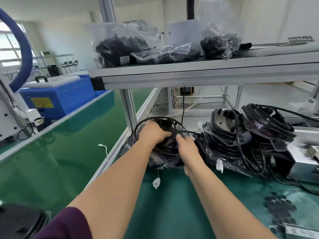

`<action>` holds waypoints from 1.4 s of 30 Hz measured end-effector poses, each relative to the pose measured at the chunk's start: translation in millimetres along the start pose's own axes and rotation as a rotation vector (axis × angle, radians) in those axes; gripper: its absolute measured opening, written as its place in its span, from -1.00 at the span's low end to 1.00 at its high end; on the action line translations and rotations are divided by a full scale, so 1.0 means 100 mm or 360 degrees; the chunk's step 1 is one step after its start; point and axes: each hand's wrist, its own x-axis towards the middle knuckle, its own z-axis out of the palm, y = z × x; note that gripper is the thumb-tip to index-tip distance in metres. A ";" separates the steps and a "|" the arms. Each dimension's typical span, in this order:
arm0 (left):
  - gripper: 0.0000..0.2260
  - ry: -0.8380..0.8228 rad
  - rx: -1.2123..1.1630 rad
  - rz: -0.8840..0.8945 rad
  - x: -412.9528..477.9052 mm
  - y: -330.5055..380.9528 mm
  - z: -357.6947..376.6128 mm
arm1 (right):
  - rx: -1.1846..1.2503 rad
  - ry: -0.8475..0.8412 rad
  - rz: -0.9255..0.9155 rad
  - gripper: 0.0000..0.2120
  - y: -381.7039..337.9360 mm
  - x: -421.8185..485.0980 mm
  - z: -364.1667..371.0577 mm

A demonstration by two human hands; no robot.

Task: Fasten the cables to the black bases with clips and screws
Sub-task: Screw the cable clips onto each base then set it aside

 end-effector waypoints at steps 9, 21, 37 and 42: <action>-0.72 0.0019 -0.1298 -0.0131 -0.40 -0.01 -0.10 | 0.0332 0.0009 -0.0231 -0.47 0.12 -0.42 -0.18; -0.77 -0.0079 -0.1715 -0.0006 -2.28 -0.36 0.22 | 0.0006 -0.0087 -0.0237 -0.48 0.62 -1.61 -0.85; -0.74 -0.0160 -0.0516 -0.0062 -3.01 -0.72 0.60 | -0.0589 -0.0119 -0.0273 -0.68 0.74 -1.65 -1.06; -0.54 0.0071 -0.0290 0.0236 -3.05 -0.40 0.37 | -0.0544 -0.0188 -0.0288 -0.70 0.67 -1.55 -1.08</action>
